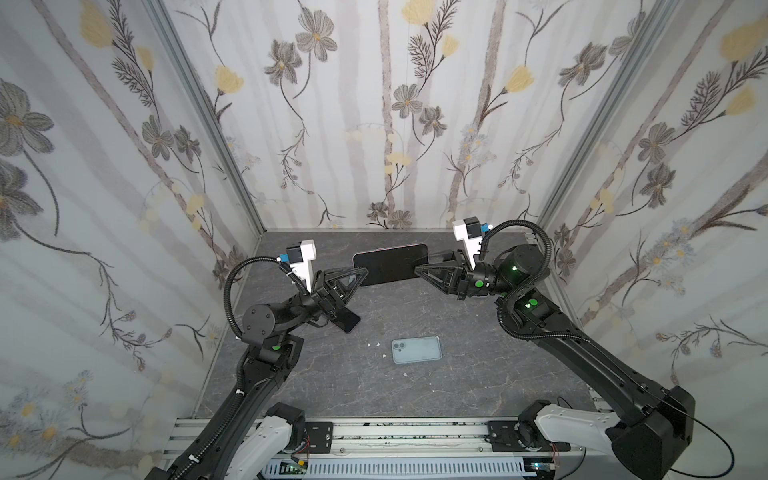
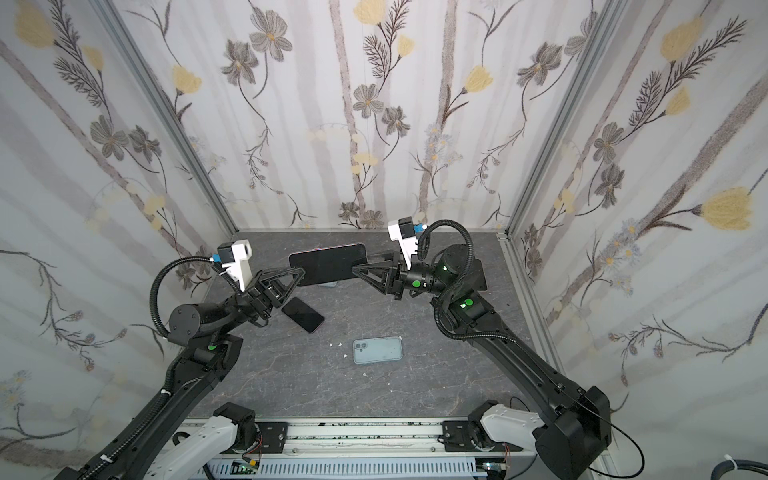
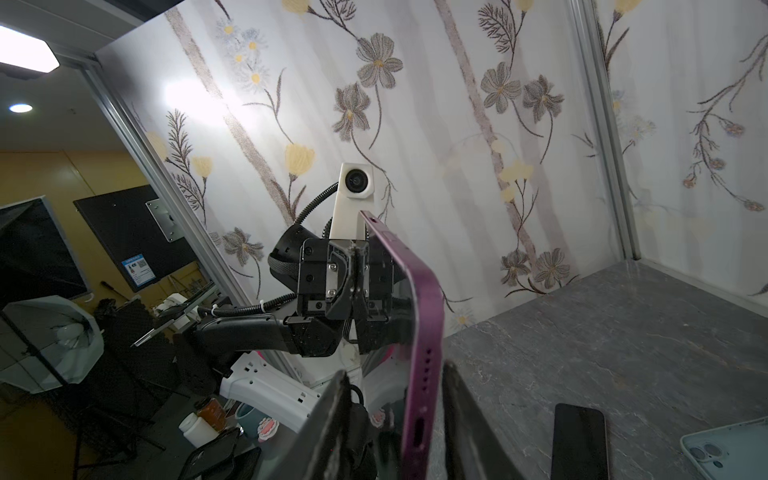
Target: Put the phone into the phone case
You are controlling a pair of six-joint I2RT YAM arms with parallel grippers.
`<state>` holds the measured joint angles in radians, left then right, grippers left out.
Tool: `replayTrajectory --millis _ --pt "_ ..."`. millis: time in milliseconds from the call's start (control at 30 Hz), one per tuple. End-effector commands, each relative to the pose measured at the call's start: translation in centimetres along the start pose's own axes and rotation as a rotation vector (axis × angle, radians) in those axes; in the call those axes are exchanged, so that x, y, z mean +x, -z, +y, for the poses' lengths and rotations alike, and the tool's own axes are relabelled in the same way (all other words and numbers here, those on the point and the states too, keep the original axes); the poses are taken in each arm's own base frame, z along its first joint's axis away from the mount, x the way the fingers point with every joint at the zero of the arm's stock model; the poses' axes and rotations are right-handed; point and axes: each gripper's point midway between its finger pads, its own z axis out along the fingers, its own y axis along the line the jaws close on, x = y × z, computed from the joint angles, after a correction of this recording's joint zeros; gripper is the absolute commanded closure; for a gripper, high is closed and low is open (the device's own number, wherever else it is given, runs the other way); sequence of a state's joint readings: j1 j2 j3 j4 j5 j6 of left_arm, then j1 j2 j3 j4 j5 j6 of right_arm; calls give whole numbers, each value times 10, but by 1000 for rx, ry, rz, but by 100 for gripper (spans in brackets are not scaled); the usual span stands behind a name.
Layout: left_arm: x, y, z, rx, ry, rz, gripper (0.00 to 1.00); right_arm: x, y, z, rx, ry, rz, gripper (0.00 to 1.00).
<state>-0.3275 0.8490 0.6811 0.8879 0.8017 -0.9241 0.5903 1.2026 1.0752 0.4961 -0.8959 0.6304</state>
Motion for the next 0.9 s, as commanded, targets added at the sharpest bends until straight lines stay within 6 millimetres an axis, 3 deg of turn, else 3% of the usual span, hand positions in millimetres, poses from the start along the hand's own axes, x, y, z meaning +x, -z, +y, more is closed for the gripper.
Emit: replayTrajectory --millis 0,67,200,367,500,533,633,667,767,867 --pt "-8 1 -14 51 -38 -29 100 -7 -2 17 -70 22 -10 62" --pt "-8 1 -16 55 -40 -28 100 -8 -3 16 -72 4 -8 67" --pt "-8 1 -16 56 -40 -27 100 -7 -3 15 -68 -5 -5 87" --pt "-9 1 -17 58 -47 -30 100 -9 -3 14 -57 -6 -13 100" --pt "-10 1 -16 48 -53 -35 100 -10 -2 14 -50 -5 -19 100" --pt "-11 1 -13 32 -50 -41 91 -10 -2 13 -46 -6 -21 100" --pt "-15 3 0 -40 -60 -75 36 -13 -1 7 -1 0 -36 100" --pt "-17 5 5 -70 -65 -90 25 -14 0 3 29 3 -45 100" --pt "-23 13 24 -198 -90 -145 4 -16 6 -10 131 13 -68 100" --pt "-31 30 56 -409 -115 -209 0 -17 16 -28 256 17 -90 100"
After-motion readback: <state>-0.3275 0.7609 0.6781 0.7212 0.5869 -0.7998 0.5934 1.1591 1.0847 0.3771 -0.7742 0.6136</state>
